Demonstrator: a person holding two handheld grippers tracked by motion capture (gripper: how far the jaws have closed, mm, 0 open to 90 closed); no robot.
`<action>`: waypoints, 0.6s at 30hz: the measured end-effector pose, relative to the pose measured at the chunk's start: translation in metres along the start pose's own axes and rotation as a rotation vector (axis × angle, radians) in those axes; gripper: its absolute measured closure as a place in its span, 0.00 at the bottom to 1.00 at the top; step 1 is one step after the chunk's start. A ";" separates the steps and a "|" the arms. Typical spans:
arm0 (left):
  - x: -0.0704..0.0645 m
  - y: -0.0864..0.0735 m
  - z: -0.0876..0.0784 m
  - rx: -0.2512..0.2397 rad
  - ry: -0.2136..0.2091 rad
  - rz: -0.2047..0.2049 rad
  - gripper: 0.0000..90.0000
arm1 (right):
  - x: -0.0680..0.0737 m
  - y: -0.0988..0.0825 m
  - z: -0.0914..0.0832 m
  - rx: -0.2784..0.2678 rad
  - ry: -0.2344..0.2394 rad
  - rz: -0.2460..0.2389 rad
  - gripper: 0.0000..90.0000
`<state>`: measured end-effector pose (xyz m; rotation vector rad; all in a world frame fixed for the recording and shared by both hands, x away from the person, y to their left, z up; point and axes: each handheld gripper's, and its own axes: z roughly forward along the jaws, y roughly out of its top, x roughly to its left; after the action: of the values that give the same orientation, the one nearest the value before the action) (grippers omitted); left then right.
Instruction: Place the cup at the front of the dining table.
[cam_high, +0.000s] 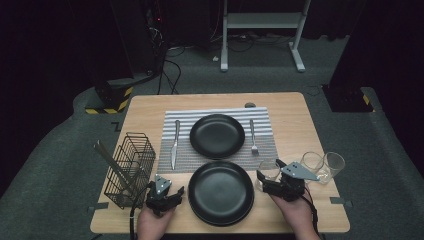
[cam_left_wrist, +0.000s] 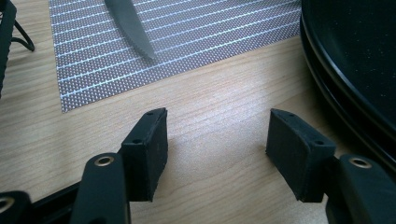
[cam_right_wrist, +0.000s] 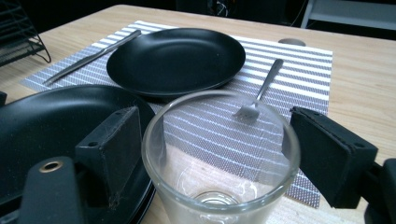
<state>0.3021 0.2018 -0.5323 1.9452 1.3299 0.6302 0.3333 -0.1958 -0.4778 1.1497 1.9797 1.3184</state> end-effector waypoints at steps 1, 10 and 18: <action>0.000 0.000 0.000 0.000 0.000 0.000 0.43 | 0.000 -0.001 0.001 0.004 -0.001 -0.001 0.20; 0.000 0.000 0.000 0.000 -0.007 0.004 0.43 | -0.003 -0.009 0.006 0.011 -0.012 0.006 0.21; 0.000 0.000 0.000 0.001 -0.005 0.006 0.42 | 0.001 -0.011 0.011 -0.010 -0.021 -0.025 0.26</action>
<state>0.3021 0.2016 -0.5323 1.9510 1.3220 0.6267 0.3367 -0.1914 -0.4916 1.1266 1.9642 1.2963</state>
